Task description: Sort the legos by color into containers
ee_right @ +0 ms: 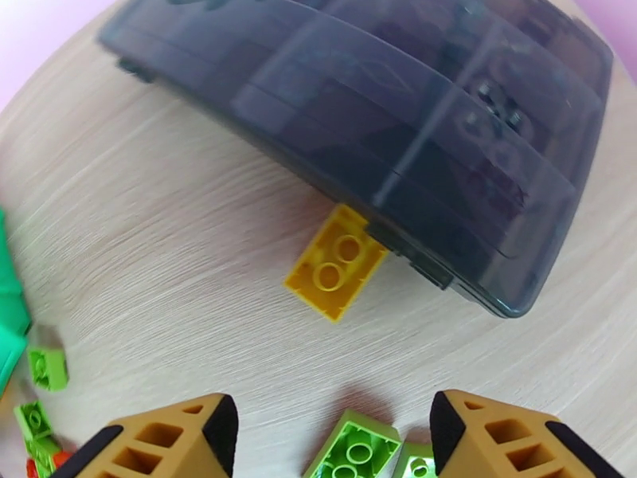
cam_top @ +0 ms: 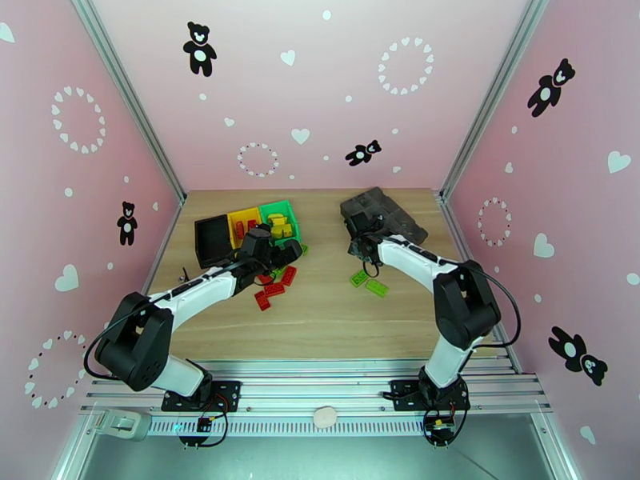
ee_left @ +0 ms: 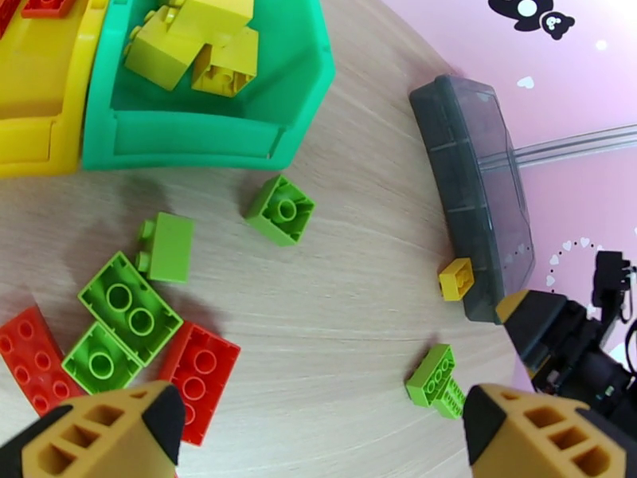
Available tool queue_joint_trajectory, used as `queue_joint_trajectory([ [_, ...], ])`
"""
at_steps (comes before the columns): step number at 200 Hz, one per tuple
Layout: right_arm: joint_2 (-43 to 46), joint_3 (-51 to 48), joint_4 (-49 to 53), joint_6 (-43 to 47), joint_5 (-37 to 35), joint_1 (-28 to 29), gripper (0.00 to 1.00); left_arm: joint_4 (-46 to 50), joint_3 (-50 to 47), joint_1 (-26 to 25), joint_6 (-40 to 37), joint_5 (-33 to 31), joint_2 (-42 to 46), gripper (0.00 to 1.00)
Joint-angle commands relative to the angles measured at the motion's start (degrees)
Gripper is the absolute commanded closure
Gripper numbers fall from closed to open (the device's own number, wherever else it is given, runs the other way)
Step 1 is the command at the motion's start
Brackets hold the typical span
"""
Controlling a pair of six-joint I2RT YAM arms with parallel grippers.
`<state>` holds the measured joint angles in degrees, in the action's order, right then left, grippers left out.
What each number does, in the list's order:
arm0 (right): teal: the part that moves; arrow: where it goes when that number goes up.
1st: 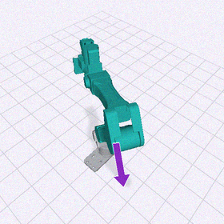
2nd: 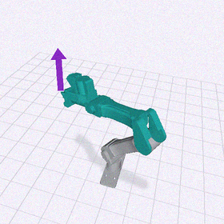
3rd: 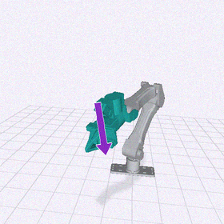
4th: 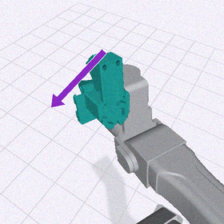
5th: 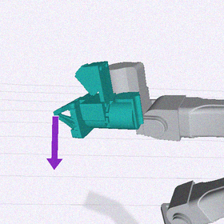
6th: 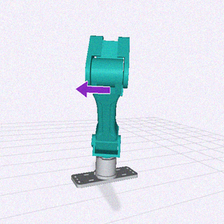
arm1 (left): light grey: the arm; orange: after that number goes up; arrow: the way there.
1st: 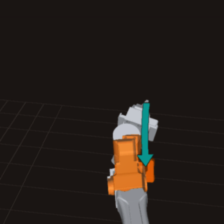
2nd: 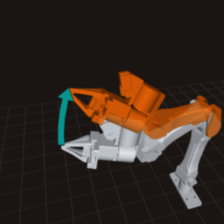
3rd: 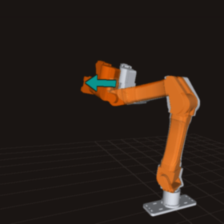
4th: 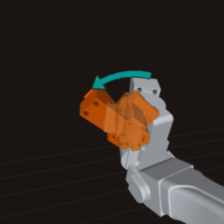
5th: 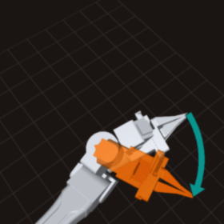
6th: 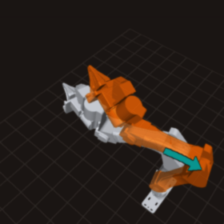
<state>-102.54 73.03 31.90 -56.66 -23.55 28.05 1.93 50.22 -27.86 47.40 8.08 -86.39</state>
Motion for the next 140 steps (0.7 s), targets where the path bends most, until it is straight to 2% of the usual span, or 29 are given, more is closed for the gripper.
queue_joint_trajectory([
  [1,-3.1,3.3,3.1,-6.5,-3.1,-0.2,0.35,-1.5,-0.1,-0.3,-0.4,-0.1,-1.1,0.02],
  [35,-6.3,5.0,3.3,-8.2,-4.6,-0.2,0.39,-1.8,-0.3,-0.2,-0.4,0.2,-1.3,0.02],
  [140,-13.7,10.8,5.0,-10.0,-7.9,-0.2,0.36,-1.2,-0.8,-0.2,-1.0,0.3,-0.8,0.02],
])
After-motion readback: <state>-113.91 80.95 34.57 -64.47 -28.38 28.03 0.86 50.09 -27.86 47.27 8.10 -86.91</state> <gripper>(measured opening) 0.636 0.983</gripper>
